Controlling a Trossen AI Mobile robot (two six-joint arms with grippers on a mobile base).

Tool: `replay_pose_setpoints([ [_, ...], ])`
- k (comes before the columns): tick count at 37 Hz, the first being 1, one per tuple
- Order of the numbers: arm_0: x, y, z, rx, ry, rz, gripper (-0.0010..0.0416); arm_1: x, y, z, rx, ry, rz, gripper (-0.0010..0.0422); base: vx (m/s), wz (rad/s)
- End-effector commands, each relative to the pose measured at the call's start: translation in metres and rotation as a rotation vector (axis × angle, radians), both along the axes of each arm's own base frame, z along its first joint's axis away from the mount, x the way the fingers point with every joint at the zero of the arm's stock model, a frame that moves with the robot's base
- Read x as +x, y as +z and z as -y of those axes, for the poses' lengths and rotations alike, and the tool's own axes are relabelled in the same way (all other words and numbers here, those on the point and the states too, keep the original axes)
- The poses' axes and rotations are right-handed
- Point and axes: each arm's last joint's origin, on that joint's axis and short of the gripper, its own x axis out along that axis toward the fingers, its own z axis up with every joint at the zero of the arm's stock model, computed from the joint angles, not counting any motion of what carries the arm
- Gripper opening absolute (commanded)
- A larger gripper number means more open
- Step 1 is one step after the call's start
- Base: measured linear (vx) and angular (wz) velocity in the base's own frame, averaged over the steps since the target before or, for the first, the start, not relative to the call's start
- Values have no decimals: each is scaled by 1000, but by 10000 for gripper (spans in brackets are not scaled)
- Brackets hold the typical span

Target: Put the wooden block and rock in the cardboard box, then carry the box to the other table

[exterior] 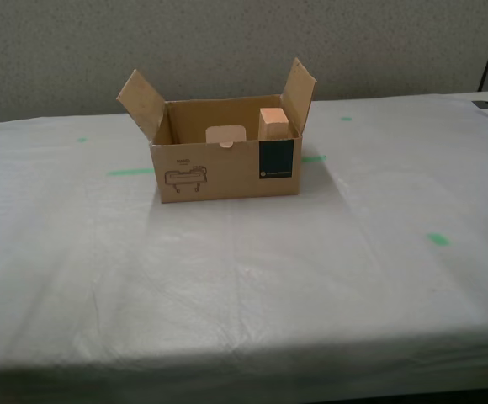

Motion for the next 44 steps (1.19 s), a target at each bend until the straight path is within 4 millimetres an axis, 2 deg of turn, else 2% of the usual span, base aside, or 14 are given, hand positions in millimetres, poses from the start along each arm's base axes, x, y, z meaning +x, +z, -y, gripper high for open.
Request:
replay_pose_setpoints([
  [1,0,0,0,-1,-3,2,398,0,0,0,-1,2,1,398,0,0],
  [44,0,0,0,-1,-3,2,399,0,0,0,-1,3,1,398,0,0],
])
